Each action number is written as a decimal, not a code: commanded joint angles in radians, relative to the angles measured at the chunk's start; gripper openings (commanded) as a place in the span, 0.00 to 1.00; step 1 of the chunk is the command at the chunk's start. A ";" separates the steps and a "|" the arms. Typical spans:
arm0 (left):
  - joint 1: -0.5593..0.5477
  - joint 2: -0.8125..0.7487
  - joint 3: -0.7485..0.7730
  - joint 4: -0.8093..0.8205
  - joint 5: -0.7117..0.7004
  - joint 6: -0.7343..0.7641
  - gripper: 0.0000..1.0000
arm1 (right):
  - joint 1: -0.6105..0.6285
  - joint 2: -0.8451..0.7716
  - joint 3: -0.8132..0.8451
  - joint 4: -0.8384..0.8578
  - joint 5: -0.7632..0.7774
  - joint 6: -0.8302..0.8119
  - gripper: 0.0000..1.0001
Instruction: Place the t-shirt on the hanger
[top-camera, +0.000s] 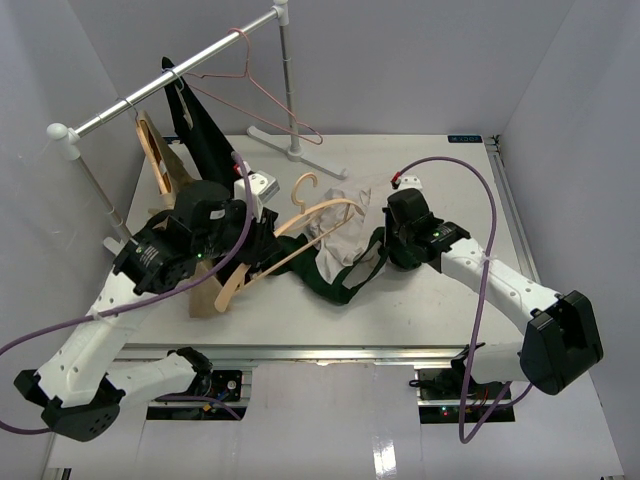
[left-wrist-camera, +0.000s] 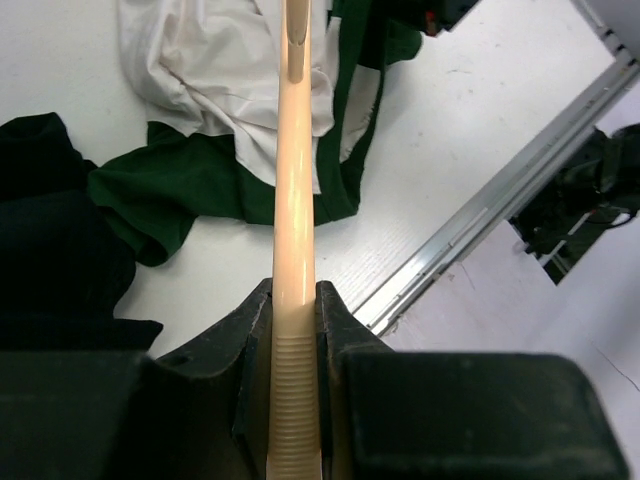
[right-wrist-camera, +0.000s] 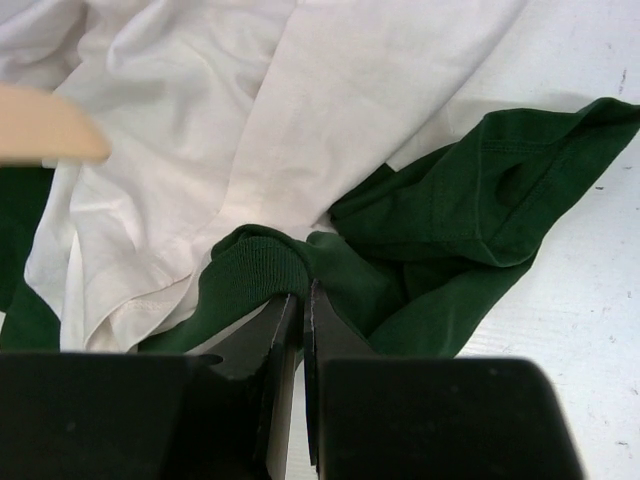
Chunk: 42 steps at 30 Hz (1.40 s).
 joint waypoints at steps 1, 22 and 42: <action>-0.006 -0.072 -0.051 0.034 0.129 -0.023 0.00 | -0.047 -0.004 0.053 0.015 -0.022 0.011 0.08; -0.008 -0.025 -0.200 0.188 0.148 -0.027 0.00 | -0.068 -0.065 0.035 0.011 -0.072 -0.011 0.08; -0.088 0.068 -0.206 0.417 0.181 0.041 0.00 | -0.068 -0.128 0.151 -0.062 -0.169 -0.050 0.08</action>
